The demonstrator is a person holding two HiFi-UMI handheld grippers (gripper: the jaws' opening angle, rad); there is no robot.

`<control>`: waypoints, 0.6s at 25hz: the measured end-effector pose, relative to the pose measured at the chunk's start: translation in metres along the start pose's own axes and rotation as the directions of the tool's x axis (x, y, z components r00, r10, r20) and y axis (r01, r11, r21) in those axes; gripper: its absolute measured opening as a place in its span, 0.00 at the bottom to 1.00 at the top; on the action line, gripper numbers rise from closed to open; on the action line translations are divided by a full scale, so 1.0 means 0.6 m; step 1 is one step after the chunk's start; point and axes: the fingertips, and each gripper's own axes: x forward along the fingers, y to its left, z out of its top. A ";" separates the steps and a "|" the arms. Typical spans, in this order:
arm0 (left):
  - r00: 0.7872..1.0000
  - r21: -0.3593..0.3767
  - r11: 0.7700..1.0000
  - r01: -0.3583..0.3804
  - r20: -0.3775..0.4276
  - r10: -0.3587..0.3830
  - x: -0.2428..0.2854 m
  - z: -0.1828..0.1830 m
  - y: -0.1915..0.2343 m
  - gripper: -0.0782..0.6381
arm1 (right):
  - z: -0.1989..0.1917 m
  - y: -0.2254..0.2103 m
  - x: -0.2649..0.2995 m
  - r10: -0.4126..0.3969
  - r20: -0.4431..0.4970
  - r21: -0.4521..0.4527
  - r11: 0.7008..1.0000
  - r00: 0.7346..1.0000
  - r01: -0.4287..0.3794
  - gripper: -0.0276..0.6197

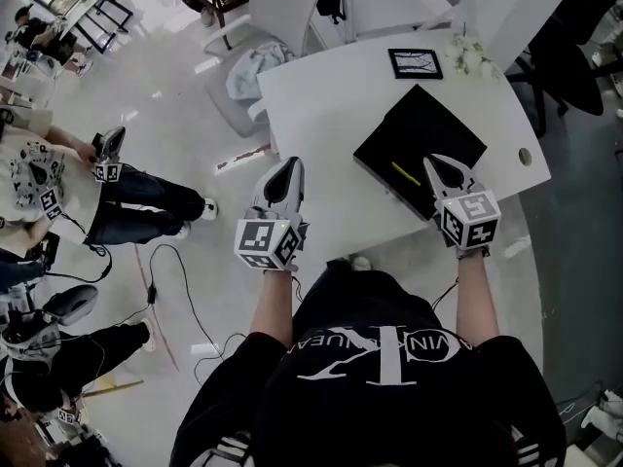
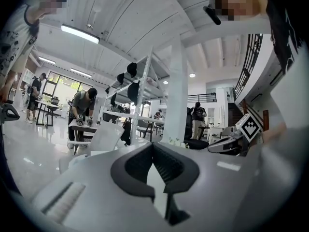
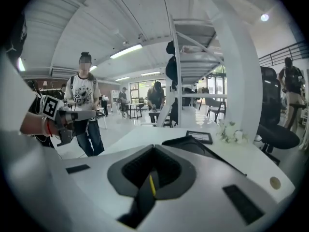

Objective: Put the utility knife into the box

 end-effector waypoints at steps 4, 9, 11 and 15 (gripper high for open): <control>1.000 0.012 1.000 0.000 0.020 0.000 -0.001 0.020 0.005 0.12 | 0.022 0.004 -0.009 0.003 0.043 0.002 1.000 0.999 -0.003 0.07; 0.998 0.023 1.000 -0.009 0.055 0.007 0.001 0.043 0.014 0.12 | 0.048 0.003 -0.013 0.005 0.093 -0.003 1.000 0.996 -0.004 0.07; 0.998 0.025 1.000 -0.008 0.060 0.006 0.002 0.052 0.018 0.12 | 0.059 0.004 -0.015 0.002 0.110 0.000 1.000 0.994 -0.002 0.07; 0.997 0.035 0.999 -0.008 0.073 0.005 0.004 0.066 0.023 0.12 | 0.080 0.005 -0.012 0.007 0.140 0.011 1.000 0.990 -0.008 0.07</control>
